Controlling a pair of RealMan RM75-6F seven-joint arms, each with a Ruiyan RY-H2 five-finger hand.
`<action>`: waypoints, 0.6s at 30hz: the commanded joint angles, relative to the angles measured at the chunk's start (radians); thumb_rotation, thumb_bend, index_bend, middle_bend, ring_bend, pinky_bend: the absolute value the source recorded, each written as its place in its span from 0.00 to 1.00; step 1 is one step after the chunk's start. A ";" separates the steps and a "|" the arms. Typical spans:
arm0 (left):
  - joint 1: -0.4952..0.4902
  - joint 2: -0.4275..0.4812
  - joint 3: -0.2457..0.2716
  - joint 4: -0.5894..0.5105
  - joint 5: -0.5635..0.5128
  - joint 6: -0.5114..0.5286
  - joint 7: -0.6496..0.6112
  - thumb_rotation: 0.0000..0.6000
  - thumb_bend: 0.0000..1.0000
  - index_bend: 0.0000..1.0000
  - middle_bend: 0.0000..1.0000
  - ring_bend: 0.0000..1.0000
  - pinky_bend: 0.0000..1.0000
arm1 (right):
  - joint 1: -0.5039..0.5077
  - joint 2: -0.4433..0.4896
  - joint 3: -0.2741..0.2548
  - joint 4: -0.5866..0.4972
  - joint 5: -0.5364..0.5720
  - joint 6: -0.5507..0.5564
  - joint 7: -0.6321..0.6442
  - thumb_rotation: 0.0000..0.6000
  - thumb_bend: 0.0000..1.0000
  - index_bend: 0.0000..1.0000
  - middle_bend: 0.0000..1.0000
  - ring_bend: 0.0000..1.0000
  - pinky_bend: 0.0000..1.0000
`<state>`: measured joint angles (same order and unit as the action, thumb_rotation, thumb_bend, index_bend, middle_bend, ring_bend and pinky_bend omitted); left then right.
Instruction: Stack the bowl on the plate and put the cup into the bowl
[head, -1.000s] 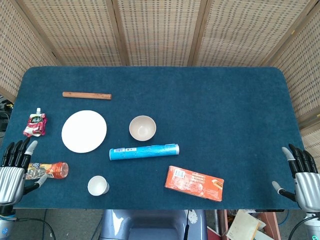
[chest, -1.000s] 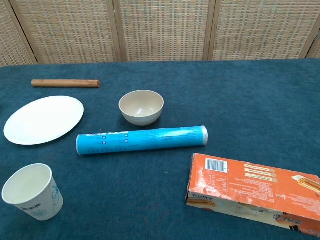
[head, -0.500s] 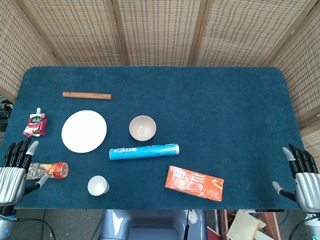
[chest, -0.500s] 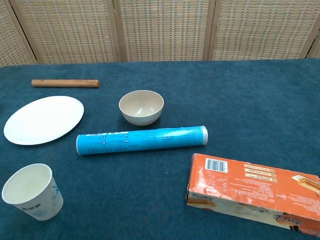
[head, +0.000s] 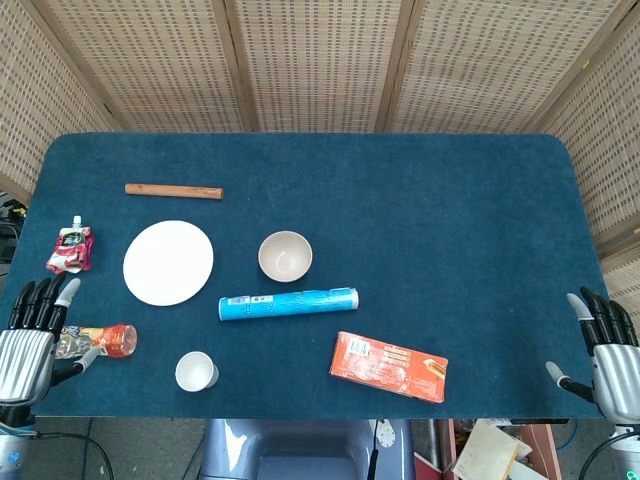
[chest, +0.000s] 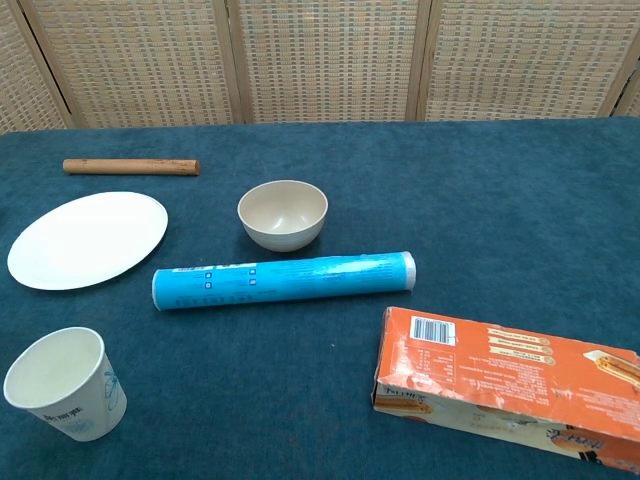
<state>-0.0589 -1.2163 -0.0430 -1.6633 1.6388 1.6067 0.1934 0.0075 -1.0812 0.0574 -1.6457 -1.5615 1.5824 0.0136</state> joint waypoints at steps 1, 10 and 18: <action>-0.027 0.017 -0.011 -0.012 -0.006 -0.038 0.009 1.00 0.15 0.00 0.00 0.00 0.00 | 0.003 0.000 0.002 0.003 0.006 -0.007 0.005 1.00 0.17 0.00 0.00 0.00 0.00; -0.147 0.061 -0.076 -0.052 -0.050 -0.185 0.034 1.00 0.16 0.04 0.00 0.00 0.00 | 0.003 0.002 0.009 0.008 0.023 -0.011 0.020 1.00 0.17 0.00 0.00 0.00 0.00; -0.298 0.071 -0.148 -0.092 -0.184 -0.398 0.091 1.00 0.17 0.10 0.00 0.00 0.00 | 0.011 0.000 0.015 0.018 0.039 -0.029 0.032 1.00 0.17 0.00 0.00 0.00 0.00</action>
<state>-0.3141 -1.1466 -0.1627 -1.7394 1.4968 1.2540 0.2530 0.0181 -1.0814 0.0721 -1.6281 -1.5230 1.5541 0.0453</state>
